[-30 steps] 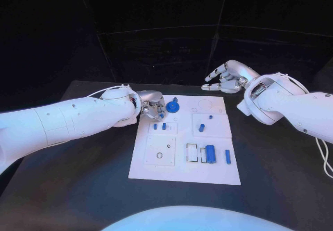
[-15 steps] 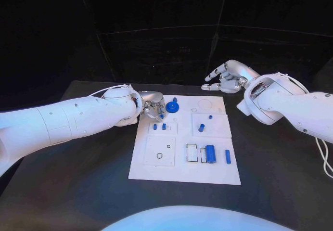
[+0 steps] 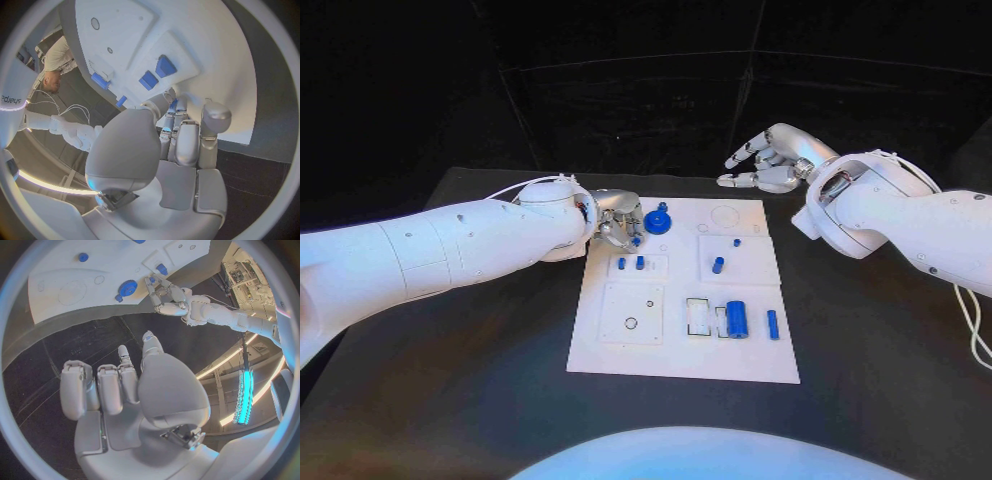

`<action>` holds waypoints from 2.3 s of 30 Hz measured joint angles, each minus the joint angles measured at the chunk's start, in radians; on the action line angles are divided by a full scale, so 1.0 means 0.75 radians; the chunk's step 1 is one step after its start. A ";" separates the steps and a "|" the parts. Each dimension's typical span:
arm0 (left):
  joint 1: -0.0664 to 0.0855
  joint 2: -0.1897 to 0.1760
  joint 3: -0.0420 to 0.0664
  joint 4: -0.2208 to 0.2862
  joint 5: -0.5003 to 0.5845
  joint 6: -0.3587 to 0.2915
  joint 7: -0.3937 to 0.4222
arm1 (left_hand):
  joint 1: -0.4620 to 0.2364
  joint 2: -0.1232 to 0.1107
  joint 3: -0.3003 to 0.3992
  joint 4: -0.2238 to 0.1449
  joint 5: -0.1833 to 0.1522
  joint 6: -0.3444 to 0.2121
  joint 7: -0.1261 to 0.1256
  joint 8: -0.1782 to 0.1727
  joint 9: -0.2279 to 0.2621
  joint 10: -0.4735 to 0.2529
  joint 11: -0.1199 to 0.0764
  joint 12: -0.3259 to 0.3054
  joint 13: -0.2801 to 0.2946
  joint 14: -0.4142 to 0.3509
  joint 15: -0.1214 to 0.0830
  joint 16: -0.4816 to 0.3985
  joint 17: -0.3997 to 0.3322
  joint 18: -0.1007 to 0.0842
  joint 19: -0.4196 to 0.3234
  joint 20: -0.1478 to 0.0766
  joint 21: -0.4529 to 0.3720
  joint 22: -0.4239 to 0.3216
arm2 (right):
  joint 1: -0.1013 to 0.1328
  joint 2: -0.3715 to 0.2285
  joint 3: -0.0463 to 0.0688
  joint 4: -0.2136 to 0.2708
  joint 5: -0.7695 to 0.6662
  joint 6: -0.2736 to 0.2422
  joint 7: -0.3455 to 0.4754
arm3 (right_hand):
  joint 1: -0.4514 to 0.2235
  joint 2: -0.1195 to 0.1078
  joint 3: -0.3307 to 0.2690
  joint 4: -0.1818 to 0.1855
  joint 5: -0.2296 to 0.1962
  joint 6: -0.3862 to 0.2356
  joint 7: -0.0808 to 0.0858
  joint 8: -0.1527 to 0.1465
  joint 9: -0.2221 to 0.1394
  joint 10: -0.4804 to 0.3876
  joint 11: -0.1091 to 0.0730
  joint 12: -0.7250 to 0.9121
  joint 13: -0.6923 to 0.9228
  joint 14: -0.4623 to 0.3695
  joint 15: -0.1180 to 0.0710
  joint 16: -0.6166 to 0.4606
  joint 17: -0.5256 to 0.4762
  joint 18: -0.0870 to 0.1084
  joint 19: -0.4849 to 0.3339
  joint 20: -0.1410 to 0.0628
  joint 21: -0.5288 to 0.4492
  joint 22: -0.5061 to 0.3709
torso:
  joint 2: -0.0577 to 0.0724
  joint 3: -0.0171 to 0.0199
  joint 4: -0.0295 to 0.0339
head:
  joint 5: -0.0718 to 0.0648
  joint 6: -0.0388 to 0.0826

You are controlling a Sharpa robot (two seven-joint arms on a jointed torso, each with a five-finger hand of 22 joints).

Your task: Assemble the parts on the task board

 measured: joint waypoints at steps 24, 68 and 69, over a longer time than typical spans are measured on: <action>-0.001 -0.017 0.000 0.004 0.004 -0.010 -0.004 | -0.032 -0.032 0.016 -0.008 0.000 -0.140 0.025 -0.097 -0.045 -0.067 0.028 -0.062 -0.003 0.005 0.005 0.000 -0.025 0.000 -0.008 0.008 -0.013 -0.004 | 0.000 -0.007 0.000 -0.017 0.000 0.017 -0.015 | 0.032 0.021 -0.037 0.037 -0.019 -0.029 0.002 0.000 -0.002 -0.324 -0.009 -0.585 -0.340 0.000 0.000 -0.124 -0.098 0.034 -0.120 -0.005 -0.103 -0.056 | 0.000 -0.0008 0.0010 | -0.001 0.000; 0.004 -0.289 -0.004 0.234 1.588 -0.298 0.706 | -0.074 0.011 0.054 0.001 0.000 -0.056 0.047 -0.062 -0.039 -0.062 0.043 -0.042 0.003 -0.294 0.030 -0.424 -0.728 0.041 -0.276 0.033 -0.483 -0.369 | -0.156 -0.050 -0.007 -0.044 -0.523 0.165 -0.011 | 0.448 0.033 -0.056 -0.024 -0.109 0.098 0.013 -0.062 -0.007 -0.543 0.033 -1.619 -1.477 0.000 0.010 -0.293 -0.301 0.063 -0.190 0.010 -0.241 -0.216 | 0.000 -0.0017 -0.0008 | -0.098 0.060; 0.003 -0.289 -0.004 0.236 1.615 -0.296 0.717 | -0.074 0.011 0.054 0.001 0.000 -0.056 0.047 -0.062 -0.040 -0.062 0.043 -0.042 0.004 -0.295 0.028 -0.424 -0.730 0.041 -0.276 0.033 -0.483 -0.370 | -0.159 -0.045 -0.007 -0.046 -0.529 0.169 -0.009 | 0.451 0.036 -0.052 -0.028 -0.117 0.098 0.013 -0.062 -0.007 -0.543 0.033 -1.619 -1.485 0.000 0.010 -0.287 -0.299 0.063 -0.190 0.010 -0.236 -0.212 | 0.000 -0.0018 -0.0006 | -0.098 0.060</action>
